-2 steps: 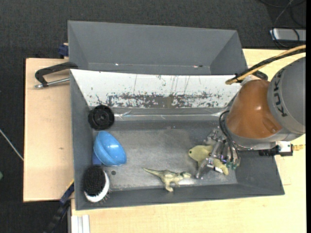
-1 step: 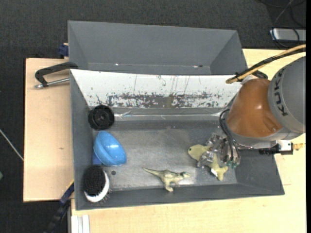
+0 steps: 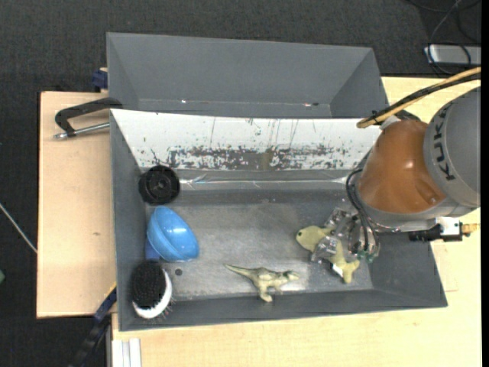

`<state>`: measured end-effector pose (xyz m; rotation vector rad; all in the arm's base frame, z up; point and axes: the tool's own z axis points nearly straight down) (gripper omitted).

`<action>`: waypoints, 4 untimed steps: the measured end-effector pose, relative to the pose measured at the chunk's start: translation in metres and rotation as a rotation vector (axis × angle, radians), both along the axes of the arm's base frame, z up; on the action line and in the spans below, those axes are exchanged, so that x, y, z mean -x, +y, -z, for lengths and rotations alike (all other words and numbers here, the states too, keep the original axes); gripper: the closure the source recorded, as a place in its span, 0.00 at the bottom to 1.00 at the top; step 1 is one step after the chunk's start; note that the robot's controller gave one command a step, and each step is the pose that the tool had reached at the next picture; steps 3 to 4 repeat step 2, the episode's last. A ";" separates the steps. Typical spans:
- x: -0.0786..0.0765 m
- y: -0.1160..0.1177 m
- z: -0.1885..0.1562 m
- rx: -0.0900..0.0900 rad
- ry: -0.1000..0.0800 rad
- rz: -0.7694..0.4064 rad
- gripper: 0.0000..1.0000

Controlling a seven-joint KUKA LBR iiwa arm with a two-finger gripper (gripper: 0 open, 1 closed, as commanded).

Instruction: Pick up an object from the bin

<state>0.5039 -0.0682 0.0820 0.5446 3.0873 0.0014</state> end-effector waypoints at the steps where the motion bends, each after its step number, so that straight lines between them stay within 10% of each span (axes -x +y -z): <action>1: -0.003 0.001 -0.054 0.000 -0.004 -0.001 1.00; 4: -0.005 0.001 -0.100 0.000 -0.004 -0.003 1.00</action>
Offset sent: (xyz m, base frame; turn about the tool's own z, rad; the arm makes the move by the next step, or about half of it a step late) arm 0.0000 0.0002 0.0505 0.0000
